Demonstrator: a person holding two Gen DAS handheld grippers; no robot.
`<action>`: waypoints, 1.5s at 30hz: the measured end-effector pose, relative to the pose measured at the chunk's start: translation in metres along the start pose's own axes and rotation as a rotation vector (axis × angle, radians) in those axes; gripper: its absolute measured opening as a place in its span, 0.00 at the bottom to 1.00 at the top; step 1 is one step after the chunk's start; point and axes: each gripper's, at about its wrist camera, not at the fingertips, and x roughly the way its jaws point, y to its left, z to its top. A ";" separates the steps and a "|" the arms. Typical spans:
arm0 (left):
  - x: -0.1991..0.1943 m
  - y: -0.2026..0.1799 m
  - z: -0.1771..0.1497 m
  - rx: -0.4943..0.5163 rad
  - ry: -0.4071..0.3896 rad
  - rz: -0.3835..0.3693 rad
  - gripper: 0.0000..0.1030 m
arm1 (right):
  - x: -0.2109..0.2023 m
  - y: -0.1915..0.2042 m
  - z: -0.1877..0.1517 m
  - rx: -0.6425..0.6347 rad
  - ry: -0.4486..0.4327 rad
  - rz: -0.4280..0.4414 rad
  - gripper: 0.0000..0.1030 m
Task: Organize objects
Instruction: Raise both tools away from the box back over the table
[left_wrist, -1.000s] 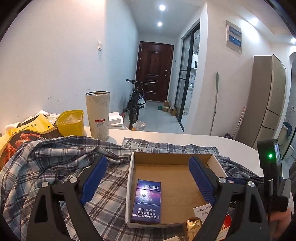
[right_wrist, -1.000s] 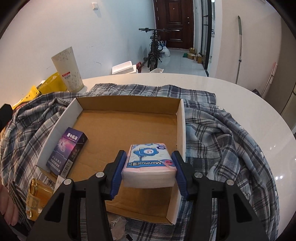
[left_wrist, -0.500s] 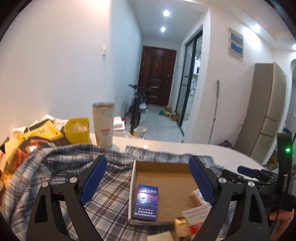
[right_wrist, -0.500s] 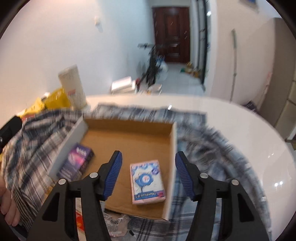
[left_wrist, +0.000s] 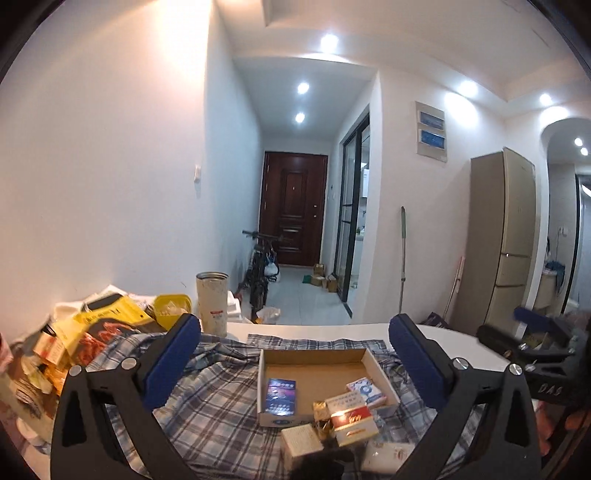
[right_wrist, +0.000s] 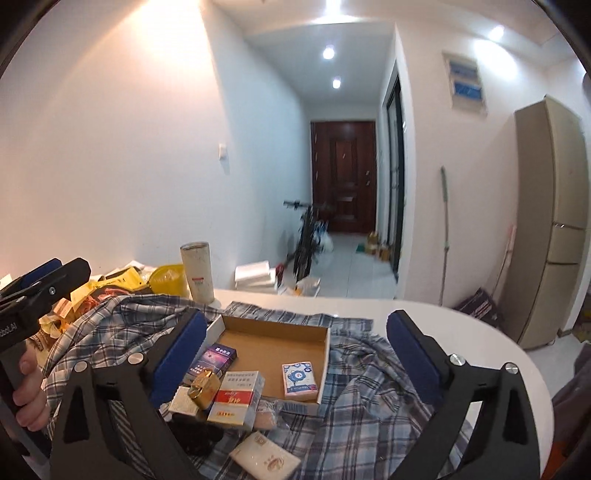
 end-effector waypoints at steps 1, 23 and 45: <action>-0.010 -0.003 -0.003 0.018 -0.015 0.004 1.00 | -0.010 0.002 -0.003 -0.005 -0.018 -0.015 0.96; -0.035 -0.008 -0.049 -0.015 0.090 0.007 1.00 | -0.054 -0.018 -0.055 0.066 0.019 -0.052 1.00; 0.108 -0.021 -0.161 -0.115 0.668 -0.006 0.88 | -0.013 -0.041 -0.093 0.121 0.174 -0.050 1.00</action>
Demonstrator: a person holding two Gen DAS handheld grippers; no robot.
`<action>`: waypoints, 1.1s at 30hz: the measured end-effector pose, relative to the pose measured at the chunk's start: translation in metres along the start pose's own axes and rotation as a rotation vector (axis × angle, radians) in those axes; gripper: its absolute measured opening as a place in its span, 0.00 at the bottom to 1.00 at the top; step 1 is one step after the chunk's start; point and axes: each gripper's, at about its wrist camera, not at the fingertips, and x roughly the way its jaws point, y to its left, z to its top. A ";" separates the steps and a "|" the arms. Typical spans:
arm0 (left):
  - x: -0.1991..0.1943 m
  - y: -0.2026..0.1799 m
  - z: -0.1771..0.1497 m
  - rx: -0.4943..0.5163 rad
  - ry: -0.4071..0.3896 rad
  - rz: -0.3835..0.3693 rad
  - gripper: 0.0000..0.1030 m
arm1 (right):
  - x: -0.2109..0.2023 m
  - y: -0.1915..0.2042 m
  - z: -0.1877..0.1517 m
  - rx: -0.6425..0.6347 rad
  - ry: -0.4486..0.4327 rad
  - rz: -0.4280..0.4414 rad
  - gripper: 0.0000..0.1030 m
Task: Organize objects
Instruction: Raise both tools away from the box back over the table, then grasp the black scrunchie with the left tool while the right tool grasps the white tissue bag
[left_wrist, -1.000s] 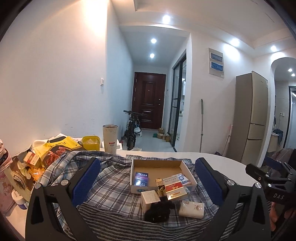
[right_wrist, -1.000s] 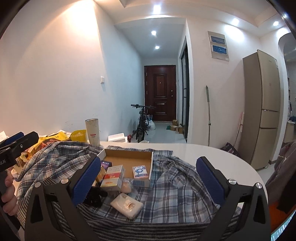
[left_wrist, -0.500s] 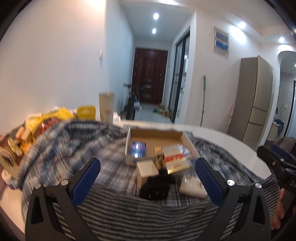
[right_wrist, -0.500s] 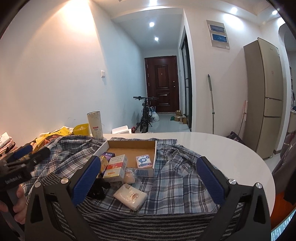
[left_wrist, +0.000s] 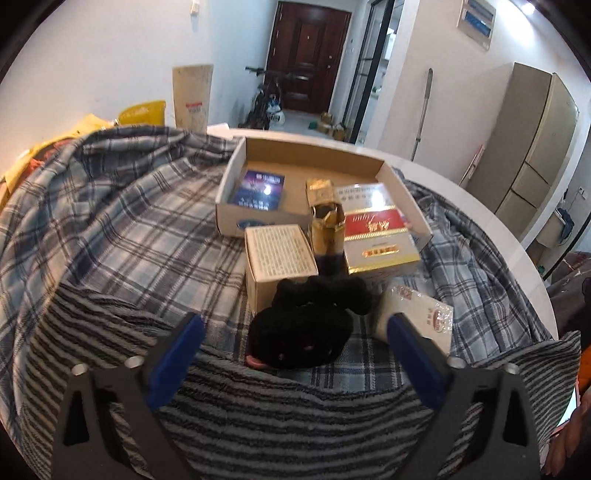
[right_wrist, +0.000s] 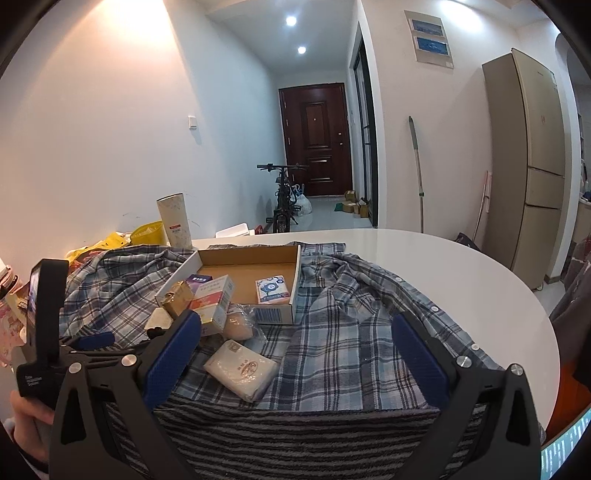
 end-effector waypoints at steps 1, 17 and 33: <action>0.006 -0.001 -0.001 0.004 0.025 -0.002 0.86 | 0.003 -0.001 -0.001 0.001 0.006 0.001 1.00; 0.020 0.009 -0.005 -0.032 0.072 -0.076 0.52 | 0.032 -0.003 -0.004 -0.001 0.081 0.008 1.00; -0.042 0.023 -0.012 -0.052 -0.248 -0.194 0.52 | 0.084 0.031 -0.006 -0.121 0.233 0.114 0.91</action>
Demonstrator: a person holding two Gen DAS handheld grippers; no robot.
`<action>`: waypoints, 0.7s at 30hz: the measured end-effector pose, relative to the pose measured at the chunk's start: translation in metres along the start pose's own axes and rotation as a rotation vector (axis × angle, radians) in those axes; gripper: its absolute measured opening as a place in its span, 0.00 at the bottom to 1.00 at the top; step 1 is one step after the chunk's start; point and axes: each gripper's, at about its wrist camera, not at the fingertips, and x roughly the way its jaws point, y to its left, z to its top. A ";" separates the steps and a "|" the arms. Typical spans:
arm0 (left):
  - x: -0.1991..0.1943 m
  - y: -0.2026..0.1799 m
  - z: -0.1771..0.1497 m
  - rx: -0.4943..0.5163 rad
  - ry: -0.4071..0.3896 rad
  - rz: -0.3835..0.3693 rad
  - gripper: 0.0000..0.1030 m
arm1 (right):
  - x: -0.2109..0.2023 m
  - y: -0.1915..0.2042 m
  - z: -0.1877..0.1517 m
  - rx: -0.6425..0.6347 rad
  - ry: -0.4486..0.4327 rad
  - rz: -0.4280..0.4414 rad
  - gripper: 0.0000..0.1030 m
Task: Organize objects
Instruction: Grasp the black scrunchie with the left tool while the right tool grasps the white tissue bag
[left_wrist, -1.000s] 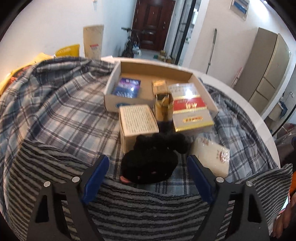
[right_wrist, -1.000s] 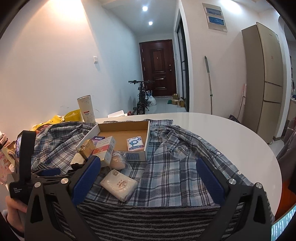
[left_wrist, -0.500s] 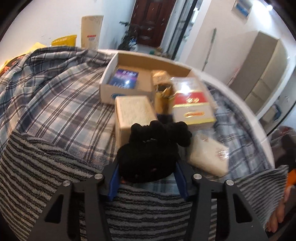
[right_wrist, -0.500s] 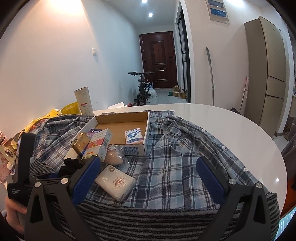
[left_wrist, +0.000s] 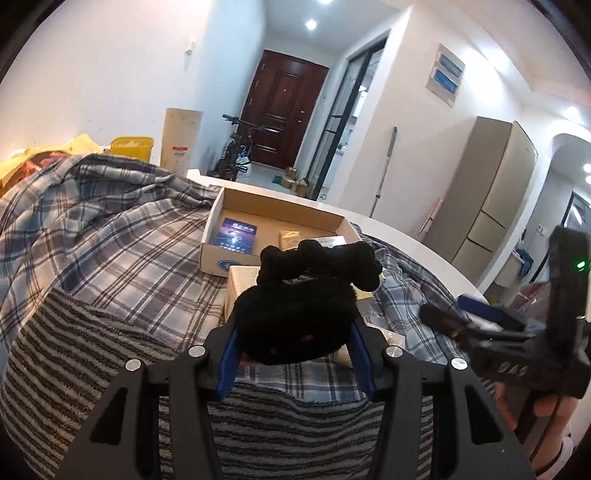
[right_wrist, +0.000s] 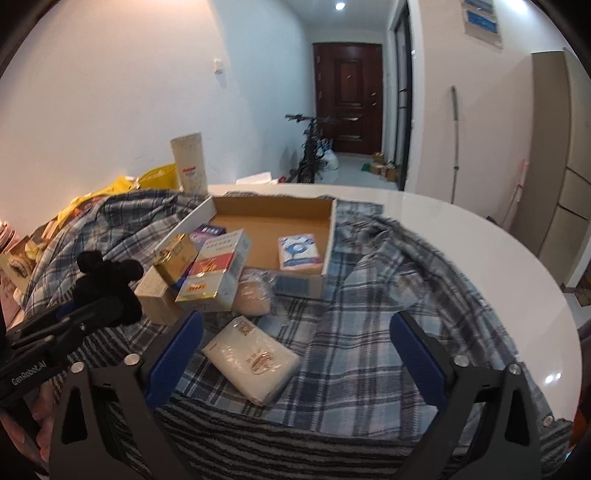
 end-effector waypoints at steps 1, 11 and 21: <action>0.000 0.001 0.000 -0.008 -0.001 0.001 0.52 | 0.007 0.002 -0.001 -0.003 0.024 0.022 0.90; -0.004 -0.003 -0.005 0.013 -0.017 0.003 0.52 | 0.056 0.019 -0.012 -0.111 0.191 0.155 0.86; -0.002 -0.002 -0.006 0.012 -0.009 0.001 0.52 | 0.074 0.027 -0.024 -0.150 0.257 0.147 0.84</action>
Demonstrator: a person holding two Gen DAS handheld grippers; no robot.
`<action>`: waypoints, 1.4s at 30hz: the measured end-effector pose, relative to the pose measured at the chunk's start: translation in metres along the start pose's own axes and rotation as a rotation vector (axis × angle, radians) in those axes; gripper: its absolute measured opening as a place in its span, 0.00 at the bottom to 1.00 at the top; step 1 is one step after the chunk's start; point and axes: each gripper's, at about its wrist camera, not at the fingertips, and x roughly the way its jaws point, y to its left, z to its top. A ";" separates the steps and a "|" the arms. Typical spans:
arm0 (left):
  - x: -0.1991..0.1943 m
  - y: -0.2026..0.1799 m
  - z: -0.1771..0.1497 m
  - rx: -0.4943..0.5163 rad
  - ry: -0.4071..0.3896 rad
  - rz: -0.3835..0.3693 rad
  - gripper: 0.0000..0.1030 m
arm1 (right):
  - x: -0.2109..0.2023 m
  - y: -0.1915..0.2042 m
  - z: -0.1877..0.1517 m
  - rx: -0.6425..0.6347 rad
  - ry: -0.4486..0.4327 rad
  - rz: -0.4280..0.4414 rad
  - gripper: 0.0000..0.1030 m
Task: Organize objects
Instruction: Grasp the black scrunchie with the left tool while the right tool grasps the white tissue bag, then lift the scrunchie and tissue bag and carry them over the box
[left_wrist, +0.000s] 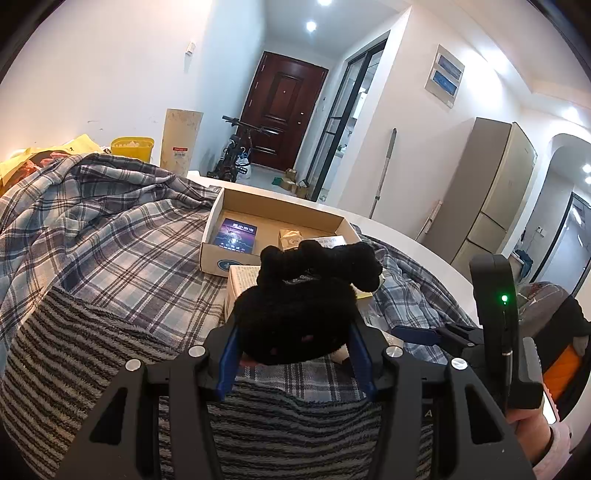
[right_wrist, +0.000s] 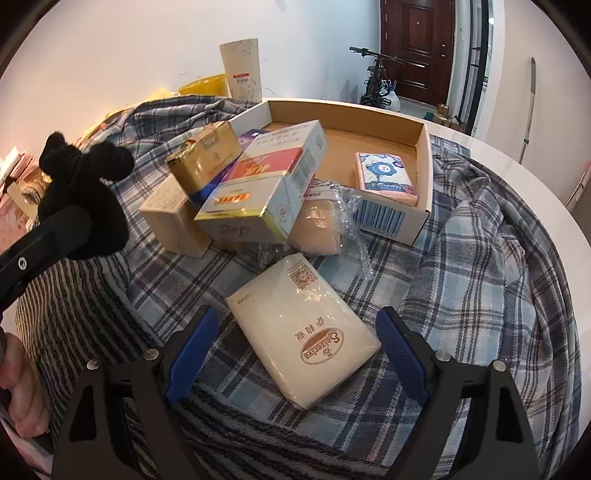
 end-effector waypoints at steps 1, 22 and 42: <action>0.000 0.000 0.000 0.000 -0.002 0.001 0.52 | -0.001 0.001 0.000 -0.004 0.004 -0.002 0.84; -0.005 0.000 -0.002 -0.003 -0.019 0.013 0.52 | 0.015 0.007 -0.003 -0.004 0.049 -0.036 0.59; -0.049 -0.024 0.008 0.118 -0.151 0.144 0.52 | -0.081 -0.005 -0.011 0.098 -0.179 -0.004 0.38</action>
